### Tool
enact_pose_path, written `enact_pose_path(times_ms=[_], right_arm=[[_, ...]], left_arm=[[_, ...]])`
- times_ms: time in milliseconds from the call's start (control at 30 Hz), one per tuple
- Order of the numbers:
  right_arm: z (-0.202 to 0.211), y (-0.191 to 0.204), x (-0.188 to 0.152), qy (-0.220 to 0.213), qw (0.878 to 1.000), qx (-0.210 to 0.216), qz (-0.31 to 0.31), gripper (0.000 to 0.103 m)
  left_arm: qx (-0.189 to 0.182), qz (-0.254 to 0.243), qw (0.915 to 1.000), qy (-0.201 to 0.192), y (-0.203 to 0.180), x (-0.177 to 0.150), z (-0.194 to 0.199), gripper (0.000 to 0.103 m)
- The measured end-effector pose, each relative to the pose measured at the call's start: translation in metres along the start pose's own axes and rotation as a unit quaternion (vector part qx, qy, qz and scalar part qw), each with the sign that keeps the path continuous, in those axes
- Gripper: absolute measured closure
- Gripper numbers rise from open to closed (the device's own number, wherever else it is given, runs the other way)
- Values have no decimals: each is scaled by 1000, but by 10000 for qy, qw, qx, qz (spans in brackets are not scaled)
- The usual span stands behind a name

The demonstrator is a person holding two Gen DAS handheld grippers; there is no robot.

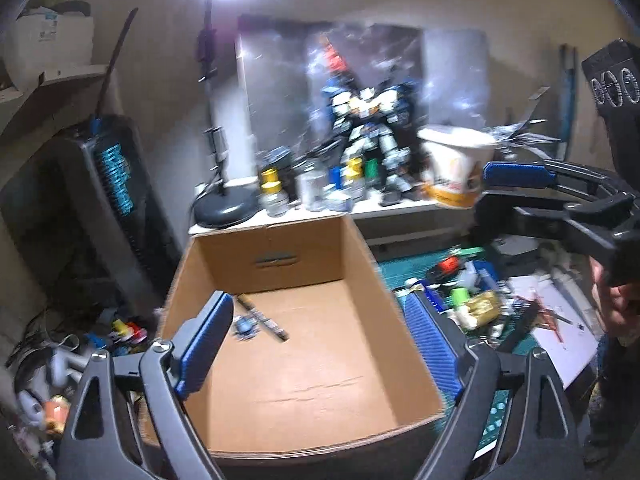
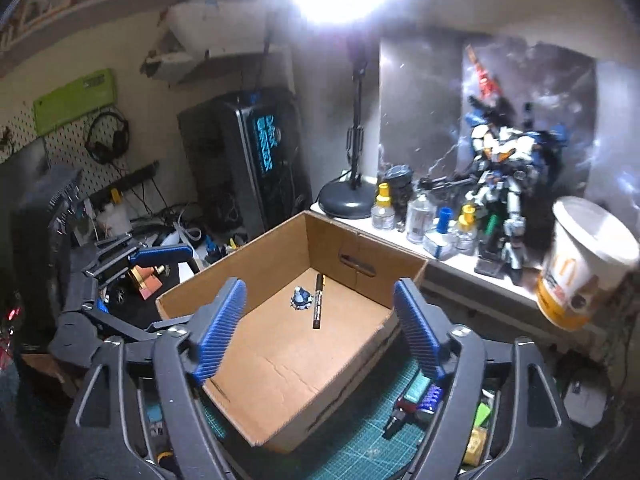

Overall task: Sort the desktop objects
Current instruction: 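Lift both open tools out of the box and swing toward the mat, then move the right gripper down around the black ribbed plastic part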

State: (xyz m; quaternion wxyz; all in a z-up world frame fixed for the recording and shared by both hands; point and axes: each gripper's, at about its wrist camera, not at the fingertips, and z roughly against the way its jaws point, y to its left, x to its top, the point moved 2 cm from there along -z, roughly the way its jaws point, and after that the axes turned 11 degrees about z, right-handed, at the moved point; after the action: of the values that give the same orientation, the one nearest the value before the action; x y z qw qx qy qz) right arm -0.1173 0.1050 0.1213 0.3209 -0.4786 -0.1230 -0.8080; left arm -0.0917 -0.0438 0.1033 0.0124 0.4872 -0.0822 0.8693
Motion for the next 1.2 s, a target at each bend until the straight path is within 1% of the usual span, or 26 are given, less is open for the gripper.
enact_pose_path(times_ms=[33,67,167,233,267,400,467,567,667,733,767,833,1000,1033,1067,1133,1167,1200], right_arm=[[7,1,-7,-19,10000,-2,9,7],[13,2,-14,-32,10000,3,19,4],[36,2,-34,-52,10000,1,-3,4],[55,-2,-48,-78,9999,-122,-92,2],[63,-4,-53,-99,9997,-196,-130,0],[103,-14,-84,-309,9967,-643,-378,0],[118,-19,-102,-335,9946,-829,-523,0],[131,-30,-128,-114,9908,-1089,-792,0],[138,-43,-151,161,9855,-1303,-1075,0],[140,-51,-168,310,9813,-1410,-1274,0],[141,-53,-175,361,9795,-1417,-1384,0],[142,-60,-195,444,9748,-1318,-1742,0],[145,-75,-243,608,9581,-1021,-2606,0],[145,-78,-253,603,9529,-951,-2815,0],[145,-81,-263,593,9471,-871,-3033,0],[143,-85,-285,370,9307,-491,-3605,0],[140,-87,-293,323,9242,-374,-3787,0],[135,-92,-303,362,9150,-355,-4002,0]], left_arm=[[-278,28,9995,-119,-1,-6,1,14],[-449,109,9988,-186,-1,-12,2,14],[-904,436,9948,-170,-4,-26,4,12],[-1164,554,9915,-163,-7,-34,7,0],[-1283,552,9899,-257,-12,-40,12,0],[-1412,387,9849,-921,-30,-68,39,0],[-1420,197,9843,-1028,-44,-83,45,0],[-1464,-95,9826,-1138,-65,-100,52,0],[-1850,-517,9770,-930,-90,-116,44,0],[-1972,-707,9758,-631,-103,-125,30,0],[-1962,-779,9761,-522,-110,-130,22,0],[-2061,-891,9737,-391,-121,-139,10,0],[-2243,-887,9701,-251,-136,-155,-6,0],[-2306,-944,9684,-108,-141,-160,-12,0],[-2294,-927,9689,-30,-143,-164,-17,0],[-2256,-880,9702,111,-147,-173,-27,0],[-2192,-820,9721,175,-147,-176,-32,0],[-2138,-769,9735,249,-147,-178,-37,0]])
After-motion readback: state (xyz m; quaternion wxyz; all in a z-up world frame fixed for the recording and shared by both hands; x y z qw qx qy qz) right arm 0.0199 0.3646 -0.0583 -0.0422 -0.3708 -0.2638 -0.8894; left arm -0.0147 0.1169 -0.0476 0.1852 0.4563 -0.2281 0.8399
